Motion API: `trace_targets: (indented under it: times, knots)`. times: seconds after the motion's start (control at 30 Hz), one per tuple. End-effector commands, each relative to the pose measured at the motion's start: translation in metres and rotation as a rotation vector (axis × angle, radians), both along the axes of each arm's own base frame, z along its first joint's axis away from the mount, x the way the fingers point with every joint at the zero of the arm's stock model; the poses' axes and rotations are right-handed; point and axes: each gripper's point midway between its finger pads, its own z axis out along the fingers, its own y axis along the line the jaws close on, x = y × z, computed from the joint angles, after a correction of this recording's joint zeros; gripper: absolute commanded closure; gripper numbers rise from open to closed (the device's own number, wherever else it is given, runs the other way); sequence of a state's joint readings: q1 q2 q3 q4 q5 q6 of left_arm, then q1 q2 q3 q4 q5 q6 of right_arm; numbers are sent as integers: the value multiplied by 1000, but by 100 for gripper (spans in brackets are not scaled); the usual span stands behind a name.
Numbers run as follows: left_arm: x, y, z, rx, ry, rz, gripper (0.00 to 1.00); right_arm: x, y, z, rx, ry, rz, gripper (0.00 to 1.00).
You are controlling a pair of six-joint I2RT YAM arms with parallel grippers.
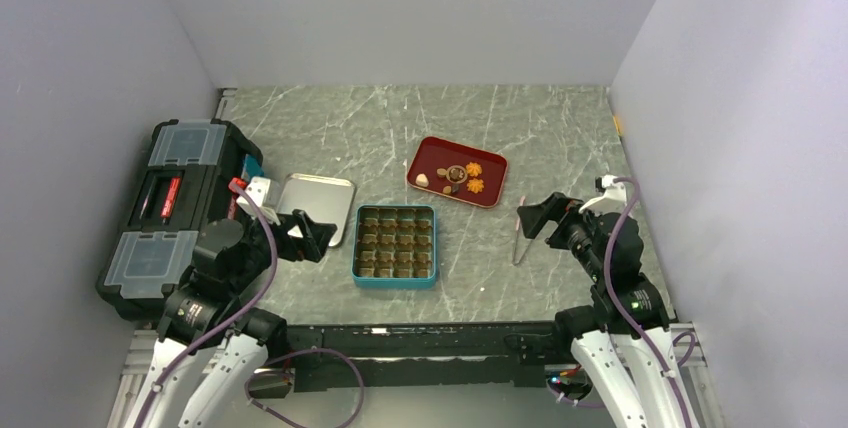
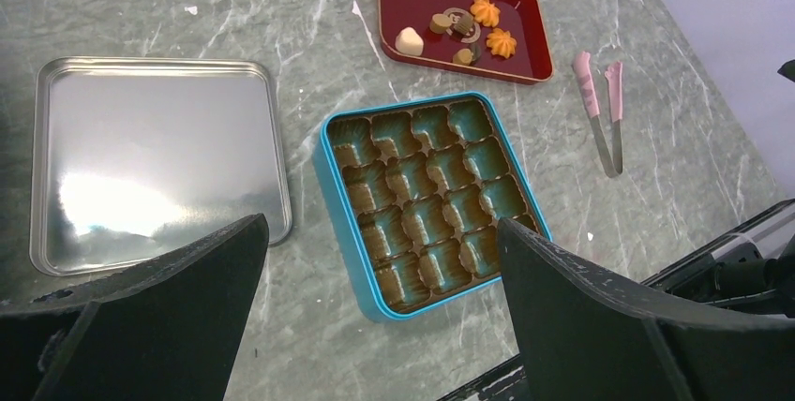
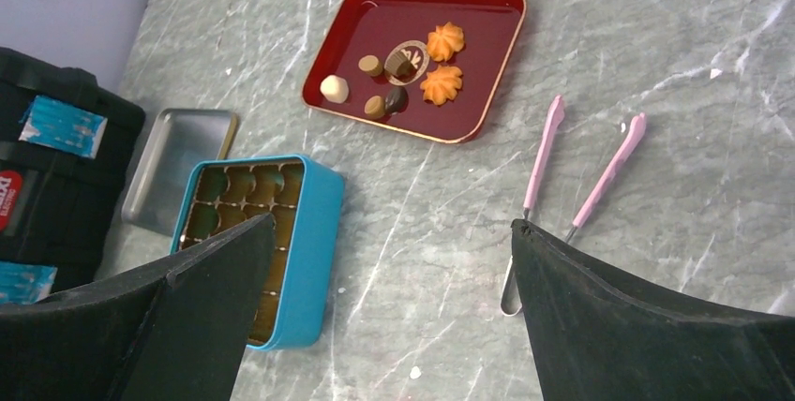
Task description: Pack the cookies
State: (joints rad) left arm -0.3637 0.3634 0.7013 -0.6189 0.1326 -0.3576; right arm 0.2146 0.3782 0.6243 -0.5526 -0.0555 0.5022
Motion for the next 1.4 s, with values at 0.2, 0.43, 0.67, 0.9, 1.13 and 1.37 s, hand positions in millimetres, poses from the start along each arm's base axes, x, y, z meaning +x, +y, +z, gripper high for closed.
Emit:
trace_targets:
  times: [0.2, 0.43, 0.67, 0.9, 1.13, 1.37]
  knots:
    - [-2, 2, 9, -13, -21, 10, 1, 10, -1, 6, -45, 8, 5, 2]
    - [-2, 2, 9, -12, -20, 10, 1, 27, -5, -22, -77, 150, -41, 2]
    - [-2, 2, 8, -11, -14, 9, 1, 42, -4, -44, -114, 238, -74, 0]
    - [-1, 1, 6, -9, -4, 10, 1, 55, -5, -63, -222, 310, -143, 0]
    - [-1, 2, 6, -6, 0, 16, 1, 62, -19, -100, -315, 481, -277, 0]
    - [-1, 2, 6, -9, -4, 13, 1, 66, -20, -125, -310, 542, -325, 0]
